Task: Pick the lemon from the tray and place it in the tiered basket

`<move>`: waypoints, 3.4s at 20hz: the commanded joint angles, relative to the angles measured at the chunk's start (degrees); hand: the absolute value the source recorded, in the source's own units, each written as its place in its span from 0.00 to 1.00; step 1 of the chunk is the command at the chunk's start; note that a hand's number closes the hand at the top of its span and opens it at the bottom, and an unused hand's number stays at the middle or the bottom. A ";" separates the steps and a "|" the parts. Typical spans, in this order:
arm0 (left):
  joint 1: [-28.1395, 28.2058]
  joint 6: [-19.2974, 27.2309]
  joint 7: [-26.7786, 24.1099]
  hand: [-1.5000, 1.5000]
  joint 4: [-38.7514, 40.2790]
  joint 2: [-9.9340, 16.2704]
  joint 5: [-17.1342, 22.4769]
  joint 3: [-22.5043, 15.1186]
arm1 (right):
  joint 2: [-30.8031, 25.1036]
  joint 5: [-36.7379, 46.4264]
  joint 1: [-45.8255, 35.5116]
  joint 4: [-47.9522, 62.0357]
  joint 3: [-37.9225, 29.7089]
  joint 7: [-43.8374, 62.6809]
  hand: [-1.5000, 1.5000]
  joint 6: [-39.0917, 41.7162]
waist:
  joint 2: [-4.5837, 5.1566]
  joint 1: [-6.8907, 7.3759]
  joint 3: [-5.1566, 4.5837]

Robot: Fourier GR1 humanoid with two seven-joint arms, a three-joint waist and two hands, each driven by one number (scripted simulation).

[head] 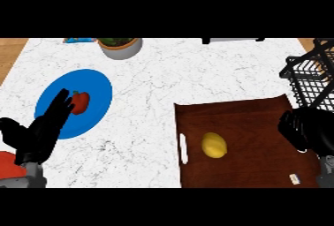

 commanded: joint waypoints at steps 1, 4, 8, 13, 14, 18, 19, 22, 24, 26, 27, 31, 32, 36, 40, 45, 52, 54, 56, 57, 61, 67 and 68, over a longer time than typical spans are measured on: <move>1.06 0.29 -0.10 0.50 -0.01 -0.11 0.34 0.60 | -4.36 -9.24 -1.55 -2.07 -7.04 -11.55 1.00 -3.40 | -0.95 -1.17 0.45; 0.92 0.74 -0.09 0.50 0.09 -0.28 0.62 1.16 | -5.18 -17.38 -3.01 -2.45 -12.26 -19.08 1.00 -4.78 | -0.87 -1.68 0.59; 1.53 0.35 -0.33 0.50 0.07 0.03 0.68 1.33 | -8.44 -28.27 -4.19 -0.81 -18.79 -29.53 1.00 -1.77 | -0.52 -1.58 0.38; 1.77 -0.35 -0.49 0.50 -0.26 1.03 0.79 1.82 | -14.74 -41.78 -4.05 5.30 -27.53 -42.82 1.00 7.64 | -0.04 -1.28 0.02; 1.80 0.34 -0.71 0.50 -0.80 -0.11 0.55 1.13 | -16.24 -43.79 -4.25 7.44 -29.10 -45.08 1.00 9.86 | 0.15 -0.79 0.01; 1.20 0.31 -1.17 0.50 -0.62 -0.80 0.04 0.18 | -24.63 -51.36 -2.95 15.71 -35.60 -57.40 1.00 21.44 | 0.59 -0.35 -0.33; 0.89 -1.45 -1.75 0.50 -0.18 0.41 0.33 0.30 | -26.53 -52.18 -3.22 19.80 -37.23 -60.21 1.00 23.40 | 0.99 1.05 -0.41; -0.04 -1.39 -0.86 0.50 -1.03 -0.33 0.12 -0.84 | -34.72 -53.83 -5.94 29.82 -40.41 -65.13 1.00 31.03 | 1.26 3.68 -0.58; -3.55 0.14 -1.97 0.50 2.33 -2.70 -2.11 -2.83 | -36.84 -52.36 -7.58 36.40 -39.31 -69.64 1.00 32.51 | 1.52 3.98 -0.64; -2.31 -1.16 0.52 0.50 -1.14 -1.12 -1.09 -2.52 | -39.00 -50.53 -9.16 42.10 -37.37 -71.68 1.00 32.60 | 1.42 5.42 -0.59; -1.62 -0.95 -2.18 0.50 0.41 -2.13 -1.66 -2.44 | -37.37 -49.49 -11.15 42.83 -34.94 -72.17 1.00 30.93 | 1.34 5.46 -0.68; -1.58 -1.97 2.02 0.50 -2.75 -0.55 -0.54 -1.72 | -36.02 -48.36 -15.53 43.91 -30.26 -70.25 1.00 29.61 | 1.12 5.56 -0.73; -2.39 -1.74 -1.21 0.50 1.18 -2.21 -1.95 -2.82 | -37.33 -47.77 -17.53 48.61 -29.70 -71.09 1.00 30.22 | 1.41 5.79 -0.71; -4.92 -1.37 3.26 0.50 -0.47 -1.29 -1.71 -1.91 | -37.70 -45.70 -19.86 50.05 -26.79 -71.75 1.00 29.95 | 1.08 4.82 -0.75; -3.26 -3.43 -0.03 0.50 0.39 -1.20 -0.37 -0.11 | -35.08 -43.74 -22.35 50.04 -23.74 -68.92 1.00 27.58 | 0.97 4.54 -0.79; -4.19 -2.14 2.67 0.50 -0.10 -1.80 -1.92 -0.68 | -32.99 -40.16 -28.30 53.50 -20.16 -68.80 1.00 24.64 | 1.06 4.91 -0.77; -1.72 -3.86 2.40 0.50 -3.09 -1.19 -1.60 0.32 | -25.29 -36.22 -31.71 57.53 -18.50 -68.76 1.00 13.89 | 0.99 4.98 -0.76; -5.72 -0.67 3.08 0.50 -0.70 -3.68 -4.18 -1.13 | -24.56 -35.09 -33.49 60.01 -18.21 -69.74 1.00 12.78 | 1.06 4.73 -0.76; -2.74 -4.64 -0.15 0.50 1.66 -1.12 -1.60 1.99 | -25.14 -35.24 -34.51 63.38 -20.00 -72.54 1.00 10.49 | 1.18 5.04 -0.74; -2.46 -4.54 1.18 0.50 0.48 -1.22 -1.15 1.67 | -24.12 -40.27 -34.35 61.61 -23.27 -69.44 1.00 13.49 | 0.97 4.63 -0.77; -5.17 -2.84 2.27 0.50 -0.03 -3.17 -2.76 0.15 | -23.01 -39.51 -36.74 64.23 -23.14 -70.39 0.00 13.62 | 1.07 4.71 -0.75; -3.25 -6.31 2.01 0.50 0.42 0.27 -0.62 3.70 | -20.52 -37.50 -39.02 63.67 -21.85 -69.10 0.00 11.03 | 0.97 4.71 -0.79; -1.34 -3.58 3.87 0.50 -4.15 -3.40 -2.19 0.27 | -21.37 -37.93 -39.23 63.36 -22.10 -68.26 0.00 12.90 | 0.85 4.65 -0.79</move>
